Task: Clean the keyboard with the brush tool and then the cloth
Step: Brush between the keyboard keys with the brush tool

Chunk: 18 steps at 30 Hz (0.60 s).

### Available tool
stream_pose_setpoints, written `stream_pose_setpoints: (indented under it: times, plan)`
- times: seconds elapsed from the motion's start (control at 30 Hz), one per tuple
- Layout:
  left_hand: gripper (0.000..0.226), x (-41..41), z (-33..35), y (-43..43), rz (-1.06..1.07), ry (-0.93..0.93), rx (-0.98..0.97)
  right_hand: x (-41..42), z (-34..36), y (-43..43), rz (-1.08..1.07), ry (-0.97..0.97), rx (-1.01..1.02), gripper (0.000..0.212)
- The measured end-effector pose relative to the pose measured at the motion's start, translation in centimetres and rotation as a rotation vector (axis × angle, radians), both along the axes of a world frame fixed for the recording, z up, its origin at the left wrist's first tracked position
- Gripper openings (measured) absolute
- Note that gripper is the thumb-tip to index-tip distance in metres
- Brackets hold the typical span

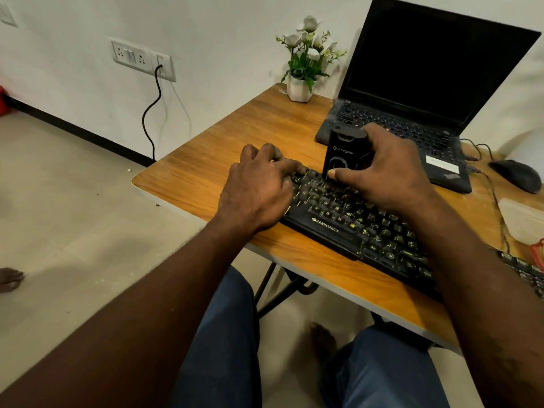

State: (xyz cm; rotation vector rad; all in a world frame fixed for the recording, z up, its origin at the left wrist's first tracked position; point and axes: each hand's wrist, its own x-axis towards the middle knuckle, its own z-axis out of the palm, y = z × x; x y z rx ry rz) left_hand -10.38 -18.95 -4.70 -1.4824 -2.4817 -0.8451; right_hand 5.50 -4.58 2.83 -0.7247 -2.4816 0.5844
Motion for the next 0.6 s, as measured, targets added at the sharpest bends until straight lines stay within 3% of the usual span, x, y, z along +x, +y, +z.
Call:
stream_pose_setpoints:
  times: [0.13,0.27,0.4,0.53,0.6]
  plan:
    - [0.044,-0.1,0.0,0.0,-0.005,0.011,0.003,-0.2,-0.4,-1.0,0.153,-0.038,-0.149,0.049]
    - [0.048,-0.1,-0.1,0.0,-0.001,0.01,0.002,-0.4,-0.3,-0.5,-0.009,0.009,-0.009,0.057]
    - [0.052,0.0,0.1,-0.1,-0.001,0.013,0.001,0.4,-0.2,-0.3,0.109,-0.04,-0.14,0.052]
    - [0.053,0.0,0.0,0.0,-0.002,0.001,0.011,0.8,-0.4,0.2,-0.024,0.02,-0.026,0.057]
    - [0.054,0.0,0.0,0.0,-0.003,0.004,0.015,0.8,-0.3,0.0,0.006,0.047,-0.064,0.053]
